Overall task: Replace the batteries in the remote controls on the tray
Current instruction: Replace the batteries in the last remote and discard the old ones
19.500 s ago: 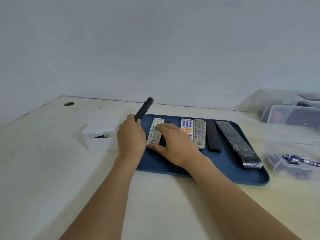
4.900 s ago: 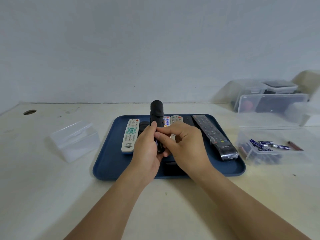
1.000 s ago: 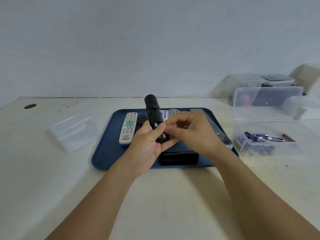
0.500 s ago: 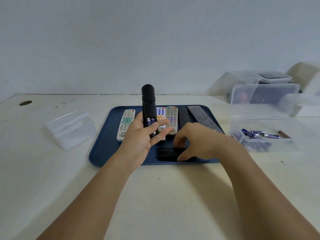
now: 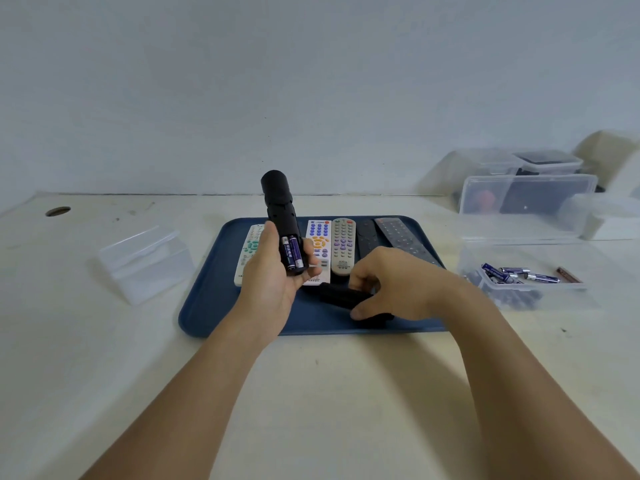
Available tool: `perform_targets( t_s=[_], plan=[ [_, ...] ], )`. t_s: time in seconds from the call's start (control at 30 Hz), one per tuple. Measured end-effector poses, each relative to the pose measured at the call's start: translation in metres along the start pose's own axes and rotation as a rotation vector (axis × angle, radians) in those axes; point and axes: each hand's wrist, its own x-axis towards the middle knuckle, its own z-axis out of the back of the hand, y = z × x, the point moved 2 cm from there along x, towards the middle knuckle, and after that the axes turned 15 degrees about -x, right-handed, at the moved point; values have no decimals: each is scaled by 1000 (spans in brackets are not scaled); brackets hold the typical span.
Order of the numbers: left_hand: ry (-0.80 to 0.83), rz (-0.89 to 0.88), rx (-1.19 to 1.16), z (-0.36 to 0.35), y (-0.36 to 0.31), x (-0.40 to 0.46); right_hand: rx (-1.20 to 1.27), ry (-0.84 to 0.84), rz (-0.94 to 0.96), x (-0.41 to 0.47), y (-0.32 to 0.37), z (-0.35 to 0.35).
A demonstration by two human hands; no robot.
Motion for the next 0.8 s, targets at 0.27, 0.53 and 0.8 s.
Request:
perform_targets(
  t_s=[0.27, 0.53, 0.8],
  plan=[
    [57, 116, -101, 0, 0, -3, 967, -44, 46, 4, 34, -9],
    [67, 79, -89, -3, 3, -4, 1115, -200, -236, 19, 36, -24],
    [82, 92, -160, -7, 0, -9, 1009, -222, -200, 17, 37, -21]
  ],
)
